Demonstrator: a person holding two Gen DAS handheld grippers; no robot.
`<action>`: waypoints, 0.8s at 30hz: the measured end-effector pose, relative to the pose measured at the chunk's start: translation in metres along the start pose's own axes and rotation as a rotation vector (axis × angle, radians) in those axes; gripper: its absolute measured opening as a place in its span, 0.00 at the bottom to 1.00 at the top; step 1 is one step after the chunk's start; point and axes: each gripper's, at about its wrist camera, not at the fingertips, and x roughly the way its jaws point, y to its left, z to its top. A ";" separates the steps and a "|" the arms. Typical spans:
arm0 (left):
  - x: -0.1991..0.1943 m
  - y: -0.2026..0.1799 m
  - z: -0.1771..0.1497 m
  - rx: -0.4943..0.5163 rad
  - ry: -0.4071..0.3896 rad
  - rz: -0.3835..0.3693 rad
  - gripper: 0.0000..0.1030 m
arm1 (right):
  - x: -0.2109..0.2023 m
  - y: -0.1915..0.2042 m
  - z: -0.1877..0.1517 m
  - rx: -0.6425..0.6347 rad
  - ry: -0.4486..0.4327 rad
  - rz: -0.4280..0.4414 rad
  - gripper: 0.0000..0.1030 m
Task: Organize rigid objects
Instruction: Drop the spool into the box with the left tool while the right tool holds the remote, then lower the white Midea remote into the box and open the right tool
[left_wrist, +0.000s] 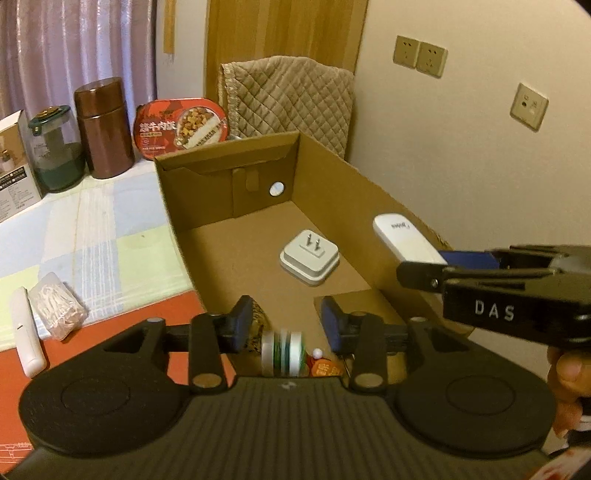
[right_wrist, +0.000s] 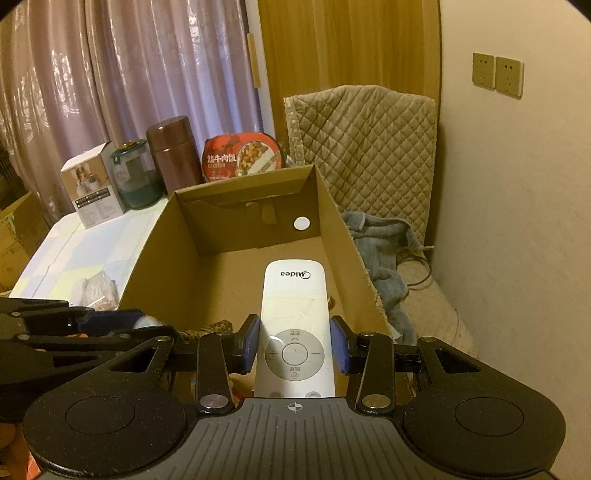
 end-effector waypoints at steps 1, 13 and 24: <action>-0.002 0.001 0.001 0.000 -0.006 0.003 0.34 | 0.000 0.000 0.000 0.000 0.000 0.000 0.36; -0.026 0.020 0.002 -0.044 -0.040 0.043 0.34 | -0.001 0.014 0.001 -0.002 -0.001 0.020 0.36; -0.038 0.023 -0.001 -0.047 -0.055 0.041 0.34 | -0.001 0.029 0.000 -0.014 0.007 0.030 0.36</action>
